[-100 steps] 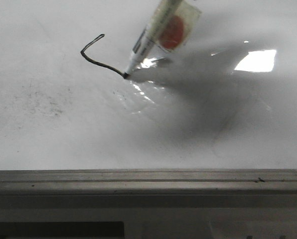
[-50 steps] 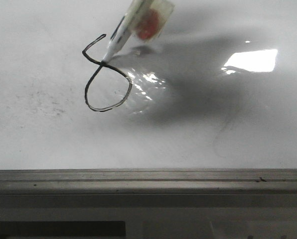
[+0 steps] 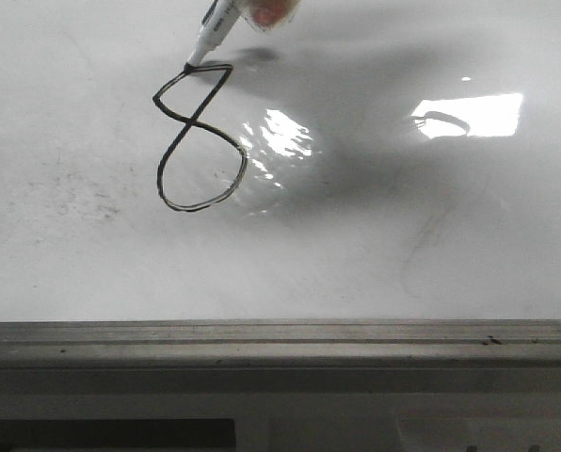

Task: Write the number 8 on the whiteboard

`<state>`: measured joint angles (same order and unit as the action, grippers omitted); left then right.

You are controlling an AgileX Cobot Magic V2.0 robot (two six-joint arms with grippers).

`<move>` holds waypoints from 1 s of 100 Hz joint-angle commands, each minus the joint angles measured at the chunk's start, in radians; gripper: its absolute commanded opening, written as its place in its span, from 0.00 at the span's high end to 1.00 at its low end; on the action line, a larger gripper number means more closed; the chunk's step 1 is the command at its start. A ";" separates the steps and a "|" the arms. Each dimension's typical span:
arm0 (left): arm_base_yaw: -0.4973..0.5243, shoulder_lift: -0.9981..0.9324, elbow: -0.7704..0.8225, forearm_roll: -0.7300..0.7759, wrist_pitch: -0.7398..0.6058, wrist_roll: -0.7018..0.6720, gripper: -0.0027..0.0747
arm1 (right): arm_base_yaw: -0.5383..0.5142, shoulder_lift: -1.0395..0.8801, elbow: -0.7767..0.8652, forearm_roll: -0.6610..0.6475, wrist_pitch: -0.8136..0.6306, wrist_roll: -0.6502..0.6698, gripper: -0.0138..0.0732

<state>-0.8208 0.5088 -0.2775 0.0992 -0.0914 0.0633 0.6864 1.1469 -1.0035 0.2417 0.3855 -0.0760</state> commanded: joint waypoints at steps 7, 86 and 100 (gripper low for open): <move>0.003 0.008 -0.032 -0.001 -0.069 -0.009 0.55 | 0.018 -0.031 -0.024 -0.045 -0.055 -0.014 0.89; -0.108 0.564 -0.176 0.062 -0.348 -0.009 0.55 | 0.171 -0.060 -0.016 -0.052 0.197 -0.019 0.89; -0.108 0.584 -0.180 0.068 -0.337 -0.009 0.59 | 0.189 -0.054 -0.016 -0.052 0.188 -0.007 0.89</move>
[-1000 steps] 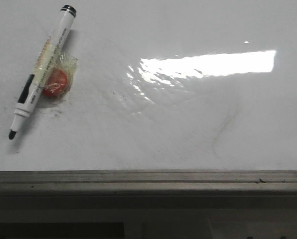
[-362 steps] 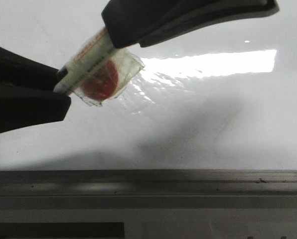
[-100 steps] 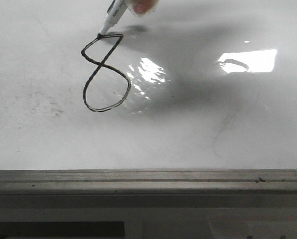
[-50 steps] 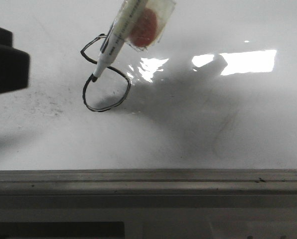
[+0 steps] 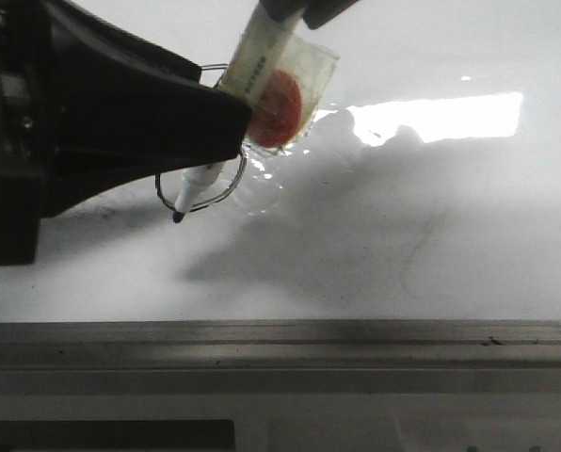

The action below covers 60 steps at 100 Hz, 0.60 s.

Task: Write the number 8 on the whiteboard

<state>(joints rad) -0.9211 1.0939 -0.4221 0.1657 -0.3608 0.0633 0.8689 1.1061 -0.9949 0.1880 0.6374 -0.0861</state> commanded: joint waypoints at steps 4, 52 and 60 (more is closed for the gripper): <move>-0.008 0.001 -0.035 0.004 -0.062 -0.009 0.60 | 0.006 -0.013 -0.025 0.001 -0.064 0.005 0.89; -0.008 0.001 -0.035 0.042 -0.050 -0.009 0.99 | 0.006 -0.013 -0.025 0.001 -0.064 0.007 0.89; -0.008 0.001 -0.035 0.042 -0.050 -0.009 0.99 | 0.006 -0.013 -0.025 0.001 -0.075 0.007 0.81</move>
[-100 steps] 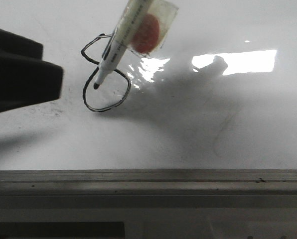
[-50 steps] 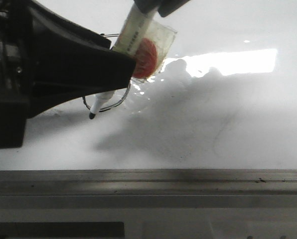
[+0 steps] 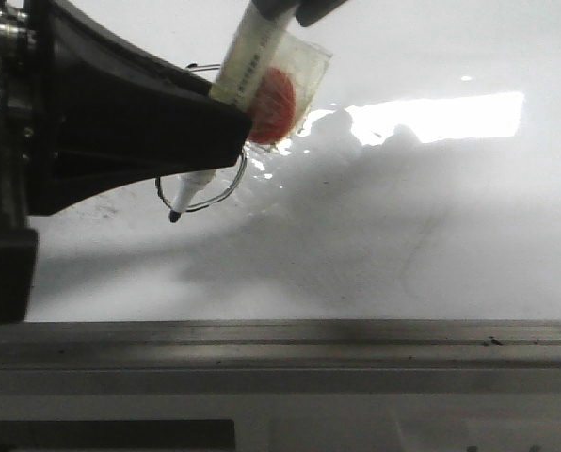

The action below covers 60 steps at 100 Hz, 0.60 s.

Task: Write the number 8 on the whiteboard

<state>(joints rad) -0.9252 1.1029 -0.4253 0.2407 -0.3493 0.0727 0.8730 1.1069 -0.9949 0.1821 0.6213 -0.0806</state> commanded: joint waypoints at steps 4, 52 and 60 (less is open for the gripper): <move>-0.004 -0.008 -0.032 -0.033 -0.061 -0.018 0.99 | 0.002 -0.014 -0.025 0.007 -0.071 0.001 0.72; 0.045 -0.119 -0.113 -0.591 0.314 -0.021 0.99 | -0.008 -0.014 -0.025 -0.001 -0.119 0.001 0.39; 0.086 -0.139 -0.113 -0.666 0.319 -0.021 0.99 | -0.008 -0.014 -0.025 -0.001 -0.115 0.001 0.39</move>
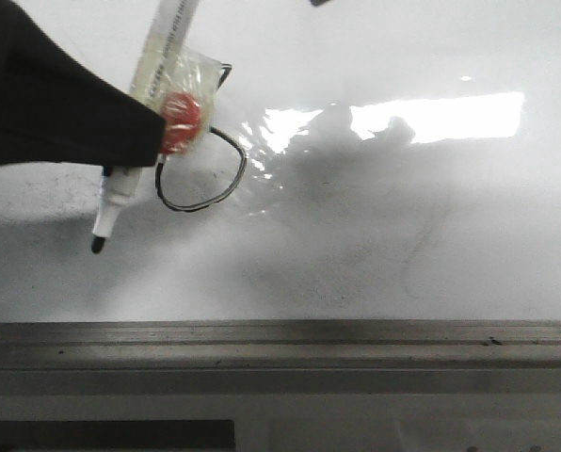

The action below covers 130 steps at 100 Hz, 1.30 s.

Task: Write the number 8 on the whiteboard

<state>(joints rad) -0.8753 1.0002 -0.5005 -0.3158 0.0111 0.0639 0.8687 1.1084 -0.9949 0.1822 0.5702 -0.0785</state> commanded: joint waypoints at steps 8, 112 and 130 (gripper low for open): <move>0.080 -0.042 -0.038 -0.157 -0.017 -0.012 0.99 | -0.004 -0.015 -0.025 -0.001 -0.052 -0.001 0.39; 0.232 -0.040 -0.038 -0.250 0.140 -0.012 0.58 | -0.004 -0.015 -0.025 -0.001 -0.018 0.001 0.39; 0.232 -0.042 -0.038 -0.268 0.151 -0.012 0.41 | -0.004 -0.015 -0.025 -0.001 -0.018 0.001 0.39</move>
<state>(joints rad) -0.6447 0.9738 -0.5053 -0.5556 0.2061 0.0601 0.8687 1.1084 -0.9949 0.1822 0.6091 -0.0782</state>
